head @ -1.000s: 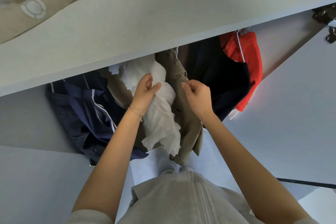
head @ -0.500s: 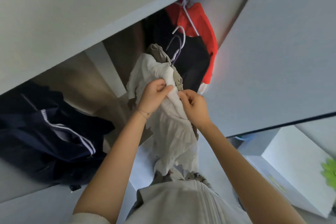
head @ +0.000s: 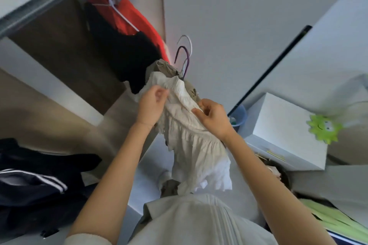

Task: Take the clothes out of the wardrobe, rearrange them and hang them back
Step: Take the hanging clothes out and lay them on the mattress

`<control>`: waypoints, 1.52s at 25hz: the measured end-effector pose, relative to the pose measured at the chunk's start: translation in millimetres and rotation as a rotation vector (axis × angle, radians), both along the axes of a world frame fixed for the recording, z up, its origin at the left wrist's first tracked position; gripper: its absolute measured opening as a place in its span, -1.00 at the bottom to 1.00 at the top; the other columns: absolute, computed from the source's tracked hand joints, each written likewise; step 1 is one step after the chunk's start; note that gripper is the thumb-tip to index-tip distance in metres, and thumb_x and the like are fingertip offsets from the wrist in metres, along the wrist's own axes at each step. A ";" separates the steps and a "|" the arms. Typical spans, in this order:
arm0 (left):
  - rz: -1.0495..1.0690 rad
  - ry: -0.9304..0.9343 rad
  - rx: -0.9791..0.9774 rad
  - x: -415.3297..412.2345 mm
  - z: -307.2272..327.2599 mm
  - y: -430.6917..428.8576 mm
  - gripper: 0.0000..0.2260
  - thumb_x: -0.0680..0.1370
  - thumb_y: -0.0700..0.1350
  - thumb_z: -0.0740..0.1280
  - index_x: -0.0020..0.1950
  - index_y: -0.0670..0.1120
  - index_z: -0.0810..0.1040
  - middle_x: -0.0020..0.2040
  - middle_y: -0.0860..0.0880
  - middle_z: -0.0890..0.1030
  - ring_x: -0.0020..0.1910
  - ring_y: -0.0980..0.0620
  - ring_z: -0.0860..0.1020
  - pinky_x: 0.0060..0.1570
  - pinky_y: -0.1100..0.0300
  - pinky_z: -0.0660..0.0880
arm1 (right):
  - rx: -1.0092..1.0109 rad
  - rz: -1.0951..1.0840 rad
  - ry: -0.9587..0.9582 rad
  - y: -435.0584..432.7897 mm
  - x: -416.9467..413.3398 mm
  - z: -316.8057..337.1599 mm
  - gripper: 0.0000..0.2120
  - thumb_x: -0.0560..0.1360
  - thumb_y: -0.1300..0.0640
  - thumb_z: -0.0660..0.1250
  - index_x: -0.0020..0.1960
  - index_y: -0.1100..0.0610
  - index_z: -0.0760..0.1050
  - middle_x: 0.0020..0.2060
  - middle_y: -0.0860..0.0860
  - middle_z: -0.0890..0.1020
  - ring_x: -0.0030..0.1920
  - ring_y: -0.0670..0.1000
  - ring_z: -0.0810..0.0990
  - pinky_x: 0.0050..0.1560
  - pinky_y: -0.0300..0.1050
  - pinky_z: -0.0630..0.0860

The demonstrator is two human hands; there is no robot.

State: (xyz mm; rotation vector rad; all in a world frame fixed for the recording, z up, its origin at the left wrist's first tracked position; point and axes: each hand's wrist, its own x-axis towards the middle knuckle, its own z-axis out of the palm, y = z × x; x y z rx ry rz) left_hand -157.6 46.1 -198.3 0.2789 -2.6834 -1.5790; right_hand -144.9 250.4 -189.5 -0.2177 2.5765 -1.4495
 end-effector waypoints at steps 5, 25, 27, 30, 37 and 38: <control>-0.153 0.186 -0.182 -1.6 -15.2 55.8 -0.51 0.49 0.02 0.43 0.30 -0.17 0.38 0.23 -0.11 0.43 0.22 0.01 0.41 0.23 0.19 0.36 | -0.022 -0.064 -0.025 97.9 42.6 7.6 -0.79 0.51 0.14 0.41 -0.23 0.12 0.43 -0.42 -0.05 0.31 -0.40 -0.12 0.23 -0.35 -0.32 0.22; -1.403 0.496 -0.297 -17.2 -10.1 401.9 -0.43 0.37 0.31 0.34 0.17 -0.09 0.55 0.10 -0.05 0.57 0.11 -0.06 0.49 0.13 0.14 0.36 | 0.016 -0.854 -0.084 290.4 243.5 27.8 -0.82 0.47 0.08 0.45 -0.26 -0.09 0.52 -0.50 -0.18 0.36 -0.45 -0.17 0.29 -0.37 -0.37 0.24; -1.481 0.544 -0.298 -1.6 -9.3 434.8 -0.54 0.39 0.23 0.41 0.06 -0.10 0.57 -0.01 -0.05 0.57 0.03 -0.05 0.50 0.02 0.11 0.41 | 0.018 -0.963 -0.095 293.9 268.7 28.2 -0.86 0.47 0.09 0.44 -0.24 -0.01 0.55 -0.52 -0.20 0.37 -0.47 -0.18 0.30 -0.39 -0.40 0.25; -1.591 0.638 -0.284 34.8 -9.6 478.0 -0.57 0.41 0.23 0.39 -0.09 -0.14 0.53 -0.13 -0.05 0.53 -0.08 -0.05 0.47 -0.16 0.10 0.41 | 0.034 -1.096 -0.103 300.0 311.7 31.8 -0.85 0.47 0.12 0.44 -0.26 0.06 0.54 -0.51 -0.18 0.40 -0.47 -0.18 0.33 -0.39 -0.41 0.26; -1.829 0.711 -0.137 159.6 5.9 575.1 -0.44 0.39 0.48 0.11 -0.28 -0.04 0.27 -0.32 0.04 0.35 -0.28 0.02 0.33 -0.34 0.14 0.23 | 0.102 -1.391 -0.141 333.7 436.0 34.8 -0.76 0.45 0.05 0.46 -0.30 0.16 0.53 -0.51 -0.13 0.40 -0.46 -0.15 0.33 -0.37 -0.31 0.25; -1.853 0.714 -0.119 179.6 7.0 589.6 -0.44 0.39 0.48 0.12 -0.29 -0.04 0.25 -0.34 0.04 0.34 -0.30 0.01 0.33 -0.35 0.13 0.24 | 0.094 -1.426 -0.146 342.3 455.9 33.7 -0.74 0.44 0.04 0.46 -0.33 0.13 0.50 -0.52 -0.13 0.38 -0.45 -0.14 0.31 -0.37 -0.29 0.25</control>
